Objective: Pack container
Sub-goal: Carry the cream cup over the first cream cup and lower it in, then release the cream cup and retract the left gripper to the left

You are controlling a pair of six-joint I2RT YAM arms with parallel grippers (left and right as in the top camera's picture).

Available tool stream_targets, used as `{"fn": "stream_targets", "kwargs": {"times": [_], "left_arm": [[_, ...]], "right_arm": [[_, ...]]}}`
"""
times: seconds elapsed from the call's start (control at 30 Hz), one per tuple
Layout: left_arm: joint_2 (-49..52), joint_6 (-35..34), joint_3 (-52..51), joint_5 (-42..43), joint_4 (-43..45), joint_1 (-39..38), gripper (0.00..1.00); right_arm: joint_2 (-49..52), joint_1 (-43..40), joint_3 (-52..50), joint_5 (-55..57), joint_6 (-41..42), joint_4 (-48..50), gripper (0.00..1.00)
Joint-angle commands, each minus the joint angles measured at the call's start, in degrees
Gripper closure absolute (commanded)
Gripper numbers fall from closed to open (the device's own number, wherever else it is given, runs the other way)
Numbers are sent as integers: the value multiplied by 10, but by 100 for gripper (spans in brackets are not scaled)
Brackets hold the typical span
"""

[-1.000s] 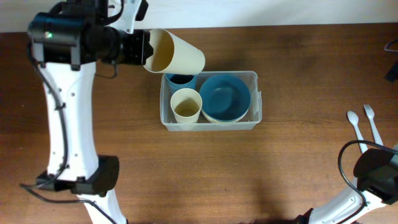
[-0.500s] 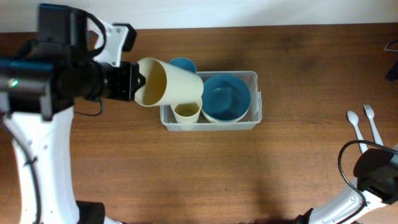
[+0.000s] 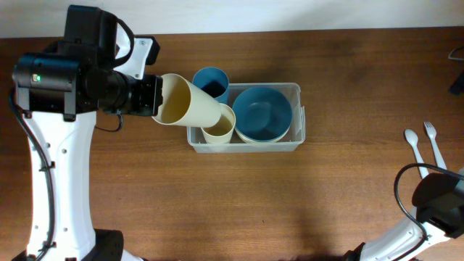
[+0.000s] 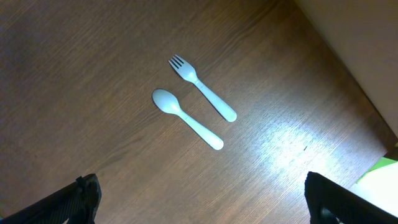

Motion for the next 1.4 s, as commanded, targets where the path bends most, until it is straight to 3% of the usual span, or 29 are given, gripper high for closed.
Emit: {"fn": "stream_targets", "kwargs": {"times": [0.0, 1.37], "left_arm": [[26, -6, 3, -3, 2, -1, 98], [86, -6, 3, -35, 2, -43, 97]], "right_arm": [[2, 0, -2, 7, 0, 0, 1], [2, 0, -2, 7, 0, 0, 1]]}}
